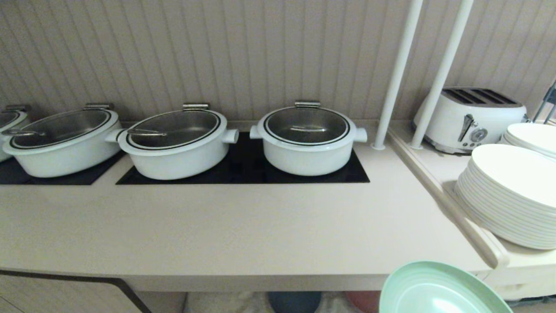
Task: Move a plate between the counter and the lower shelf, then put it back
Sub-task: Put the plate
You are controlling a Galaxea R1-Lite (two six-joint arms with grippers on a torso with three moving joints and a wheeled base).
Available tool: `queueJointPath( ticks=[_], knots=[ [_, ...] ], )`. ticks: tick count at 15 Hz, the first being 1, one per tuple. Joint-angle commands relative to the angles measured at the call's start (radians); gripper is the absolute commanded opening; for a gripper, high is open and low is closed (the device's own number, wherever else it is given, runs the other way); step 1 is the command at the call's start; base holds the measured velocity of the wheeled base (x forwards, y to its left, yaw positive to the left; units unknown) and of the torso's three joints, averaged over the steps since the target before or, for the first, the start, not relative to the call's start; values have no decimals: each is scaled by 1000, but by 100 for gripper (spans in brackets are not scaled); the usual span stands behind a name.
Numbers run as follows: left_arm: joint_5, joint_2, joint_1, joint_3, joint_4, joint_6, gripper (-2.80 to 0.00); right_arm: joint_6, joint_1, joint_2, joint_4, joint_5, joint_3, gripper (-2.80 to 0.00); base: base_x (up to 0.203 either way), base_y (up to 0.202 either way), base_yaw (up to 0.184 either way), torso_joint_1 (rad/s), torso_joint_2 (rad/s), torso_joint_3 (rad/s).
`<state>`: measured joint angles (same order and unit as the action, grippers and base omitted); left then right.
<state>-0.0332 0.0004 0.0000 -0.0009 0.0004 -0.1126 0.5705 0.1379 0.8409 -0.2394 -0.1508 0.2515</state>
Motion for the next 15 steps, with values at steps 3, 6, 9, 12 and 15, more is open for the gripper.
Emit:
queueJointPath(
  ticks=[3,6,9,12,15],
  knots=[
    [-1,0,0,-1,0,-1,-280,3,2,1,-1,-1,-1,-280,0,0,0,144,-293,-133],
    [-1,0,0,0,0,-1,-280,3,2,1,-1,-1,0,-280,0,0,0,19,-28,-17],
    [-1,0,0,1,0,-1,-280,3,2,2,-1,0,2,-280,0,0,0,0,0,0],
    [-1,0,0,1,0,-1,-280,4,6,10,1,2,14,-280,0,0,0,0,0,0],
    [-1,0,0,-1,0,-1,-280,6,18,16,8,0,26,-280,0,0,0,0,0,0]
  ],
)
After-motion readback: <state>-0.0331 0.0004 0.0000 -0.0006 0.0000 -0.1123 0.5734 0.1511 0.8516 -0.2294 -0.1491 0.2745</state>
